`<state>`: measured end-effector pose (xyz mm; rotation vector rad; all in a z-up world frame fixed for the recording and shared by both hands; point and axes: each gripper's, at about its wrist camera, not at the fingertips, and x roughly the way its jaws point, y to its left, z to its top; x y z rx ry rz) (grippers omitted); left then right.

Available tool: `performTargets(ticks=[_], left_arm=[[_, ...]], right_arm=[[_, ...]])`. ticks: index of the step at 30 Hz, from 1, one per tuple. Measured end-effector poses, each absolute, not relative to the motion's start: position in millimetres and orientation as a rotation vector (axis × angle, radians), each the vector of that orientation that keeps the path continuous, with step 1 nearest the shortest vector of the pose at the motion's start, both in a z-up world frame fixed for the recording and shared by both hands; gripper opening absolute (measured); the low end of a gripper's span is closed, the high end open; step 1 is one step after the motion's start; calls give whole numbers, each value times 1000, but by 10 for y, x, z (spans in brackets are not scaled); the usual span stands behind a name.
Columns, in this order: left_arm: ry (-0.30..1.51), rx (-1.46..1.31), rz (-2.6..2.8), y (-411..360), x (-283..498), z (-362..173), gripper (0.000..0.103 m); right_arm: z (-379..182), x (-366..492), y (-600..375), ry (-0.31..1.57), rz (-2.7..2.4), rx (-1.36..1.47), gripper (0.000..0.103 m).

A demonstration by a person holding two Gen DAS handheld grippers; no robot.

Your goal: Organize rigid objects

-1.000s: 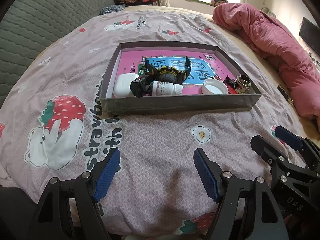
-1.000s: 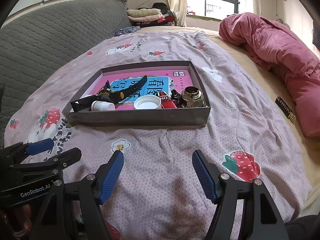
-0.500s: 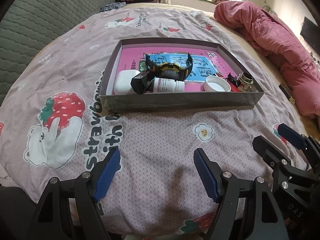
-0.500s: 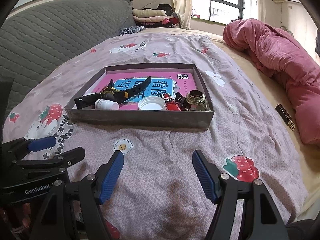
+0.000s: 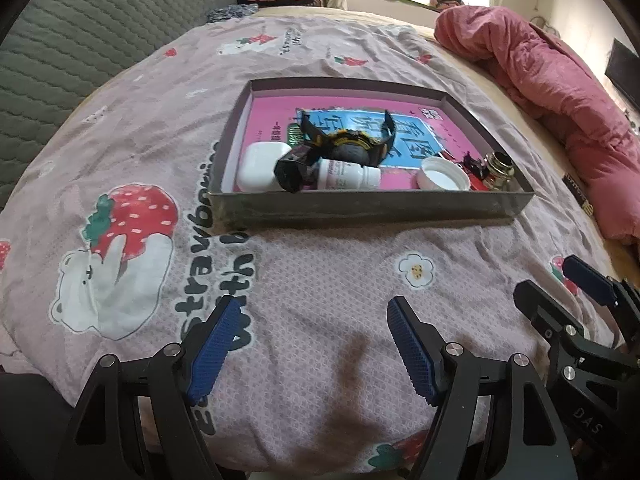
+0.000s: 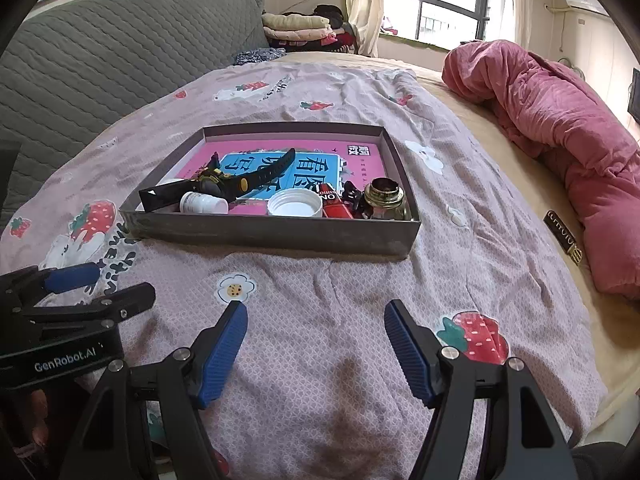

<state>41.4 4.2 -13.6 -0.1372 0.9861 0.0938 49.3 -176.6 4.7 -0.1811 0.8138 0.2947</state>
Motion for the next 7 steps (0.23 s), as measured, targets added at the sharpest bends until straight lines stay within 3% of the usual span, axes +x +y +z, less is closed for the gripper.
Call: performTargets(ticks=[7], left_arm=[[957, -143, 92, 74, 421, -69, 77]], right_arm=[[32, 502, -1775, 820, 293, -184, 70]])
